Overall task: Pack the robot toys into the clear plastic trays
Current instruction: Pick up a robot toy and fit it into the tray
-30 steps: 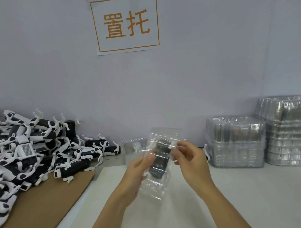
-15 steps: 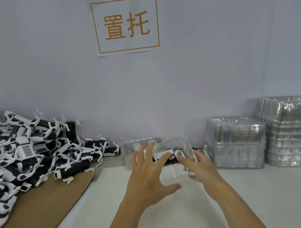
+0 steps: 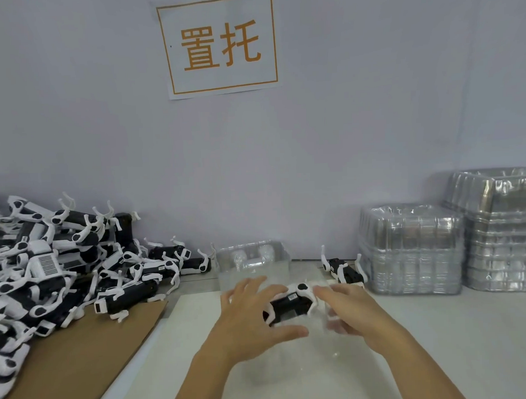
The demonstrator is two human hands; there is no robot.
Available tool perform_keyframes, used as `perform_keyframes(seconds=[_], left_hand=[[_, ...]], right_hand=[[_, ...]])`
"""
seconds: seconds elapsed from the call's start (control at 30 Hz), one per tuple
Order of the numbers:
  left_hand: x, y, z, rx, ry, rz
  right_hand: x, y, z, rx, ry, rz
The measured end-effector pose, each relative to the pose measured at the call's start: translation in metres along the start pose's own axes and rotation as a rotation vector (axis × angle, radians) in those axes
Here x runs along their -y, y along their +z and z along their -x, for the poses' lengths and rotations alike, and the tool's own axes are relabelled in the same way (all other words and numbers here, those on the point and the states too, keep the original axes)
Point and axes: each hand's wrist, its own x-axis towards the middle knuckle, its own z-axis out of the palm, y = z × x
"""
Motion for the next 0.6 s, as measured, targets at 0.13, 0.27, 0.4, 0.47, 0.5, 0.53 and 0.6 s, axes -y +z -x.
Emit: perform_keyframes(seconds=[0.13, 0.27, 0.4, 0.47, 0.5, 0.53, 0.6], left_hand=[[0.003, 0.014, -0.005, -0.203, -0.197, 0.224], [-0.003, 0.025, -0.007, -0.218, -0.429, 0.373], [-0.012, 0.033, -0.006, -0.121, -0.459, 0.953], [-0.012, 0.038, -0.007, -0.009, -0.408, 1.074], [-0.009, 0.04, -0.009, 0.003, -0.358, 0.974], [-0.005, 0.042, -0.013, -0.025, -0.316, 0.837], [0.003, 0.043, -0.026, -0.148, -0.253, 0.587]], right_hand=[[-0.003, -0.023, 0.004, -0.018, 0.145, 0.13], [0.002, -0.04, 0.001, -0.224, -0.029, 0.595], [0.017, -0.022, 0.009, -0.269, -0.453, 0.435], [0.024, 0.0, 0.016, -0.223, -0.59, 0.408], [0.025, 0.011, 0.018, -0.205, -0.631, 0.4], [0.025, 0.019, 0.018, -0.187, -0.653, 0.388], [0.023, 0.029, 0.016, -0.119, -0.603, 0.395]])
